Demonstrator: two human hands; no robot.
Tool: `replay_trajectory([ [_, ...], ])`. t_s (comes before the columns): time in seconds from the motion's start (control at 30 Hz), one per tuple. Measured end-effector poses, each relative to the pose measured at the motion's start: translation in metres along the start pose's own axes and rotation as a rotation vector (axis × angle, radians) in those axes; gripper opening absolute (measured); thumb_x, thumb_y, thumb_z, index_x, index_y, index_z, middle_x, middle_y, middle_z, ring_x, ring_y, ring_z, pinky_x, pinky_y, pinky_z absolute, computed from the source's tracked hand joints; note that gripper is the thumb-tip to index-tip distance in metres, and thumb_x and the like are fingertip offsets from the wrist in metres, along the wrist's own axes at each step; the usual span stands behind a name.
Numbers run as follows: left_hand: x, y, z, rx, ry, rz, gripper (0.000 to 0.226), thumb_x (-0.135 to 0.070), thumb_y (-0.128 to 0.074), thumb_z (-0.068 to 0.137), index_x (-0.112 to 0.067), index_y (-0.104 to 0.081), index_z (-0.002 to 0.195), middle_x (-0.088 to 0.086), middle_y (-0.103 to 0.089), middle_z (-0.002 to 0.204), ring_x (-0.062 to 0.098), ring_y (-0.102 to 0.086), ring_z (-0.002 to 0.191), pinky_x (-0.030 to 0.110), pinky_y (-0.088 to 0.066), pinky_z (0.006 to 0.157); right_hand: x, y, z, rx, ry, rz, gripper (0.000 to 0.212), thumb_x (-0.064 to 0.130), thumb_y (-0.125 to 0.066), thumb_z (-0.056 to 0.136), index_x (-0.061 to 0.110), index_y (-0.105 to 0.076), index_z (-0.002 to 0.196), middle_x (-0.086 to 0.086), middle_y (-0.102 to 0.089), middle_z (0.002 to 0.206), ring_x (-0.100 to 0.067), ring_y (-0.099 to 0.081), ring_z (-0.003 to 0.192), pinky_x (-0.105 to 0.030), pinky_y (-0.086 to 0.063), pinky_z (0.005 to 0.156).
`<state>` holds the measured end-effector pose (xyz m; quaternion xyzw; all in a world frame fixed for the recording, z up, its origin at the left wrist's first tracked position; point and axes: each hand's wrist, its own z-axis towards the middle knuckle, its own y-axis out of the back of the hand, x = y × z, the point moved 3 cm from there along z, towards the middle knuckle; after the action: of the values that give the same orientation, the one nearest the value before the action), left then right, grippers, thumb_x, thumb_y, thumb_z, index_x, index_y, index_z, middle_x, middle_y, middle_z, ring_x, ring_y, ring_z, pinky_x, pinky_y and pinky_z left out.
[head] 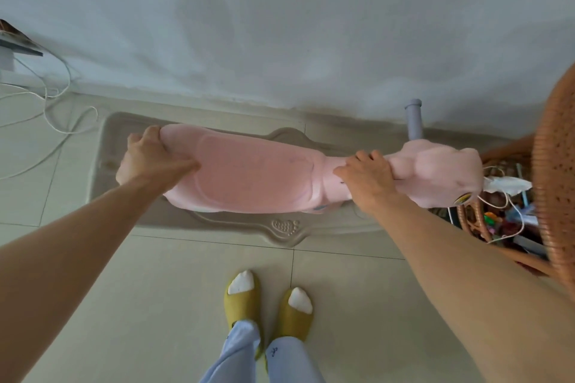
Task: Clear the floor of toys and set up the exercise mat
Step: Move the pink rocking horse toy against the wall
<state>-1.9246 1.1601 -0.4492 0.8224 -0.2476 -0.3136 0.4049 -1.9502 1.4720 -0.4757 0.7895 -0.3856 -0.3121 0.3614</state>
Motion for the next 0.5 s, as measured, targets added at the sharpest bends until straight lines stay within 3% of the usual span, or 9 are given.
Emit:
replay_trajectory([
  [0.33,-0.01,-0.041,0.014,0.025,-0.019,-0.061,0.073,-0.029,-0.074,0.064,-0.021,-0.042,0.129,0.01,-0.045,0.124,0.032,-0.054,0.1,0.036,-0.04,0.075,-0.02,-0.026,0.016,0.025,-0.03,-0.047,0.032,0.015,-0.047,0.092,0.029,-0.055,0.12,0.0,-0.055,0.122,-0.024,-0.043,0.115,-0.034,-0.03,0.091],
  [0.5,-0.022,-0.058,0.02,0.04,-0.032,-0.074,0.074,-0.032,-0.074,0.063,-0.023,-0.043,0.129,0.008,-0.046,0.123,0.024,-0.049,0.088,0.034,-0.038,0.072,-0.036,-0.031,0.015,0.053,-0.054,-0.056,0.037,0.011,-0.046,0.091,0.028,-0.054,0.123,-0.001,-0.053,0.123,-0.024,-0.042,0.115,-0.034,-0.03,0.092],
])
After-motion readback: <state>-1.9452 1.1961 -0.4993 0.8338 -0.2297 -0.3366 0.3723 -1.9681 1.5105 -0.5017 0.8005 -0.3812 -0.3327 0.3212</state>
